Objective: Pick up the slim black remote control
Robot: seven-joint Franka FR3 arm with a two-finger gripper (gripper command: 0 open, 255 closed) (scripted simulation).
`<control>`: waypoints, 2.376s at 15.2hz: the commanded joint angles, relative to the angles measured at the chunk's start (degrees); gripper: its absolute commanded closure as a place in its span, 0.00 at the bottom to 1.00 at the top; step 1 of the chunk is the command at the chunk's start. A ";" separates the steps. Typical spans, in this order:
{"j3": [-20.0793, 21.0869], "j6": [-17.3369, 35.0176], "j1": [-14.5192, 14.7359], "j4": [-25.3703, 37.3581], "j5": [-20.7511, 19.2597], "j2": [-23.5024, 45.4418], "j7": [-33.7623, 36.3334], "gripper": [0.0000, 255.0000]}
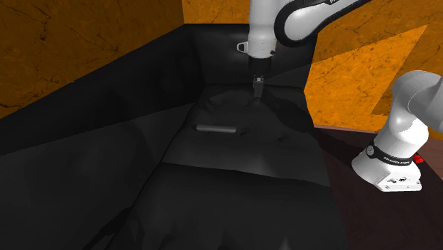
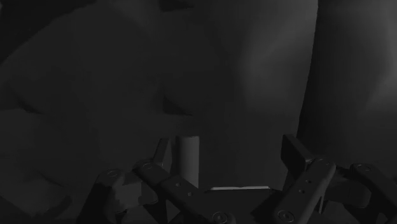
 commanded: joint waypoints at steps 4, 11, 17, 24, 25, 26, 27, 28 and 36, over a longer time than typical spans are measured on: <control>-0.59 2.97 -0.56 7.56 2.76 11.72 -0.62 0.00; -0.53 4.36 -2.41 20.68 6.69 28.02 -1.47 0.00; 0.00 3.84 -4.15 31.82 8.89 39.82 -1.48 0.00; 0.36 7.23 -4.37 31.64 9.42 43.05 -1.97 0.00; 0.36 7.23 -4.37 31.65 9.42 43.05 -1.97 0.00; 0.36 7.21 -4.39 31.78 9.43 43.16 -1.99 1.00; 0.36 7.23 -4.41 31.76 9.43 43.17 -2.01 1.00; 0.36 7.24 -4.39 31.72 9.43 43.14 -1.99 1.00; 0.30 6.73 -4.33 31.64 9.34 42.54 -1.89 1.00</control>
